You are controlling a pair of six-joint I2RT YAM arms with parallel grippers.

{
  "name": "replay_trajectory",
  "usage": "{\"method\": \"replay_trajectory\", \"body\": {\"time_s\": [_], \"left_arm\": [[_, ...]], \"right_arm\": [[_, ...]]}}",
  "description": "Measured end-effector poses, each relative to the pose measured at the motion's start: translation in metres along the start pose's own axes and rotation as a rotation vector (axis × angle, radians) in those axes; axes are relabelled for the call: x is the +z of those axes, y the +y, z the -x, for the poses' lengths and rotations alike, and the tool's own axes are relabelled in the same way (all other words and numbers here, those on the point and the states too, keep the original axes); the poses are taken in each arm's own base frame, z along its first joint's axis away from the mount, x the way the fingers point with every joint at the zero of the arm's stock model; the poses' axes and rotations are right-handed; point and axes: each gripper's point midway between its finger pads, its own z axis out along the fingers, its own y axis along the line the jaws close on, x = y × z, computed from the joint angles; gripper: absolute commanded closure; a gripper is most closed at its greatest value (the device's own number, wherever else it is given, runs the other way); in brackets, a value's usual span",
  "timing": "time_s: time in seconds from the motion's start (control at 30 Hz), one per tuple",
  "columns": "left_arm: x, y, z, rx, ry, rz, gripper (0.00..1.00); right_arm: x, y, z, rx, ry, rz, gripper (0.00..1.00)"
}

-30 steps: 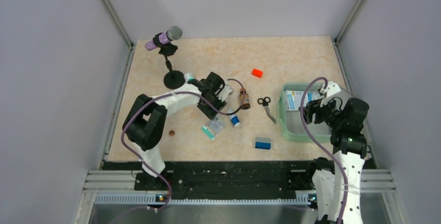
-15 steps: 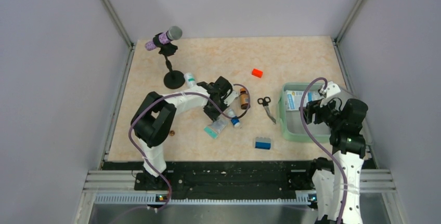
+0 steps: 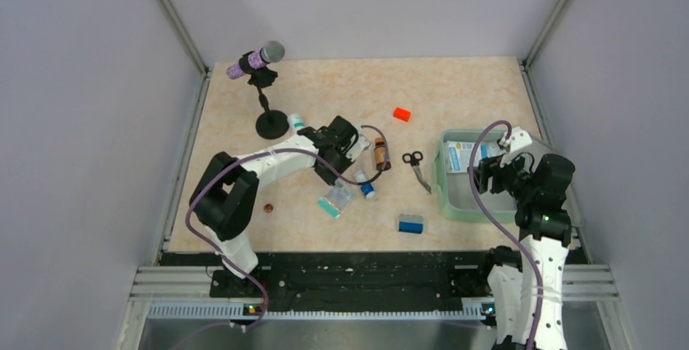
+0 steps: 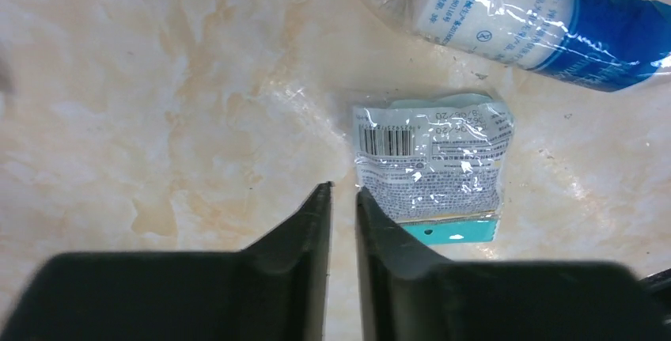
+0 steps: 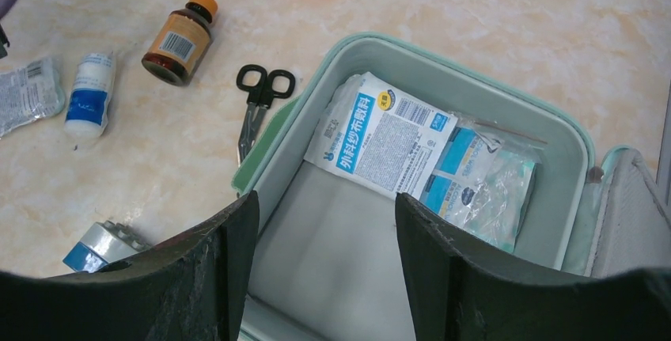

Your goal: Organize the medicine kit

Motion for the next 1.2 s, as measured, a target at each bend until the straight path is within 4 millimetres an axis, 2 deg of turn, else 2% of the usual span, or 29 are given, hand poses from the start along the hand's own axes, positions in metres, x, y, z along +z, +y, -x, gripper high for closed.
{"method": "replay_trajectory", "body": {"time_s": [0.07,0.13,0.3,0.47,0.53,0.67,0.77,1.03,1.13,1.2], "left_arm": [[-0.008,0.002,0.005,-0.010,-0.031,0.011,0.61],[-0.012,0.001,0.008,-0.024,-0.046,0.007,0.58],[-0.008,-0.008,0.007,-0.046,-0.039,-0.041,0.56],[0.009,-0.015,-0.003,-0.058,0.019,-0.072,0.57],[0.013,-0.017,-0.003,-0.061,0.025,-0.079,0.63],[0.015,-0.019,-0.002,-0.052,0.023,-0.083,0.88],[0.016,-0.019,-0.002,-0.039,0.021,-0.084,1.00],[0.012,-0.025,-0.002,-0.010,0.015,-0.129,1.00],[-0.002,-0.036,-0.004,0.013,0.015,-0.202,1.00],[-0.019,-0.047,-0.001,0.032,-0.003,-0.279,1.00]], "right_arm": [[0.000,0.000,0.000,0.002,0.002,0.001,0.37],[0.001,0.000,-0.001,0.004,0.004,0.002,0.37],[0.001,0.000,-0.001,0.005,0.006,0.002,0.37],[0.002,-0.001,-0.002,0.008,0.011,0.000,0.37],[0.002,-0.001,-0.003,0.009,0.012,-0.001,0.37],[0.002,-0.002,-0.003,0.009,0.013,-0.002,0.37],[0.002,-0.002,-0.004,0.012,0.017,-0.001,0.37],[0.002,0.001,-0.002,0.004,0.008,0.014,0.37],[-0.001,0.017,0.005,-0.043,-0.033,0.095,0.37],[-0.005,0.032,0.013,-0.086,-0.079,0.171,0.37]]}}
